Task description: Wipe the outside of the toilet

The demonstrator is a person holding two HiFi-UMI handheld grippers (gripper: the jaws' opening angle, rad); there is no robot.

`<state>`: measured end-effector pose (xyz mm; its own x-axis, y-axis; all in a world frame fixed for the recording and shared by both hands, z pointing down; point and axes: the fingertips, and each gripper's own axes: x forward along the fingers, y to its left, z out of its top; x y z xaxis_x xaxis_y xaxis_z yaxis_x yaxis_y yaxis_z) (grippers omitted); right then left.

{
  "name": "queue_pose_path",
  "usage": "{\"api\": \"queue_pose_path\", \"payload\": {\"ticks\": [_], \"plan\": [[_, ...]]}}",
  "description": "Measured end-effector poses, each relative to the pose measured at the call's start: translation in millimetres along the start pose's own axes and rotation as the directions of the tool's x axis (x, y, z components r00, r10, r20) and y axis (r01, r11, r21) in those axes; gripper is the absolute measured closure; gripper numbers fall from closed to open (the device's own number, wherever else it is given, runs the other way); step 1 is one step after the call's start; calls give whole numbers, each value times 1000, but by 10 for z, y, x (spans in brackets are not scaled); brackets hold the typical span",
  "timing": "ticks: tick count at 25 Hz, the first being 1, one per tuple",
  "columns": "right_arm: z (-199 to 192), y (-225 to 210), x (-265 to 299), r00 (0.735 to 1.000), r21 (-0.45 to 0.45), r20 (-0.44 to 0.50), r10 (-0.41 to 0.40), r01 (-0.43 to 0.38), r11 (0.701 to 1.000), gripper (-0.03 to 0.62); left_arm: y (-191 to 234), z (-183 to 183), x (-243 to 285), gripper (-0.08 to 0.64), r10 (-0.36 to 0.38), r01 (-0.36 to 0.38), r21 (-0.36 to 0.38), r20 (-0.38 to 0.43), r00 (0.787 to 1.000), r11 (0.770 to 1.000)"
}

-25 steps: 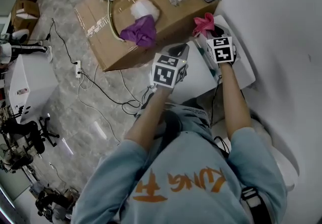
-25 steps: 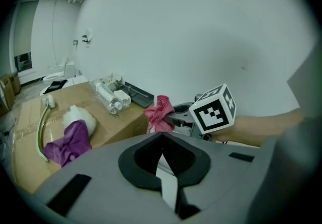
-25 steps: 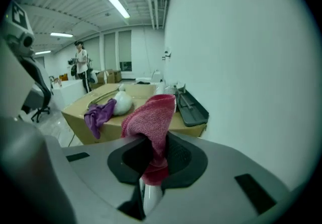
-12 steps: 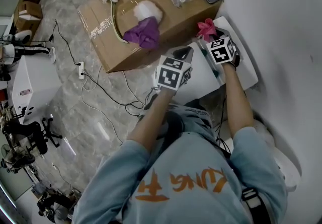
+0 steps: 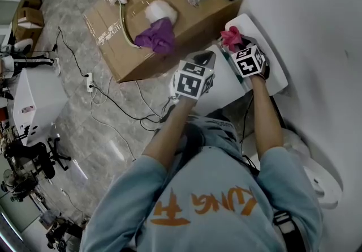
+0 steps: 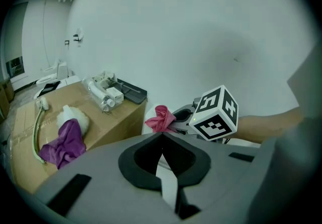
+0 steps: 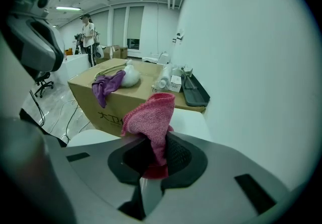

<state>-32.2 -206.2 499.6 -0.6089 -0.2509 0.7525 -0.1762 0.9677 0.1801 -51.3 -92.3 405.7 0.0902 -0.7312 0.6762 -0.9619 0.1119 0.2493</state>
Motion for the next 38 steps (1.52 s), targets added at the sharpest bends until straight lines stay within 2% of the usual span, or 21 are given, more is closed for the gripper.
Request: {"api": "queue_pose_path", "payload": {"ticks": [25, 33, 38], "plan": [[-602, 174, -566, 999, 136, 44, -11, 5, 991, 529, -255, -157, 14, 535, -36, 38, 41, -34, 999, 998], [-877, 175, -787, 998, 216, 51, -29, 18, 976, 529, -479, -272, 132, 535, -83, 88, 66, -70, 994, 994], [-1046, 137, -946, 996, 295, 67, -55, 33, 955, 528, -629, -321, 169, 535, -108, 117, 94, -92, 990, 989]]}}
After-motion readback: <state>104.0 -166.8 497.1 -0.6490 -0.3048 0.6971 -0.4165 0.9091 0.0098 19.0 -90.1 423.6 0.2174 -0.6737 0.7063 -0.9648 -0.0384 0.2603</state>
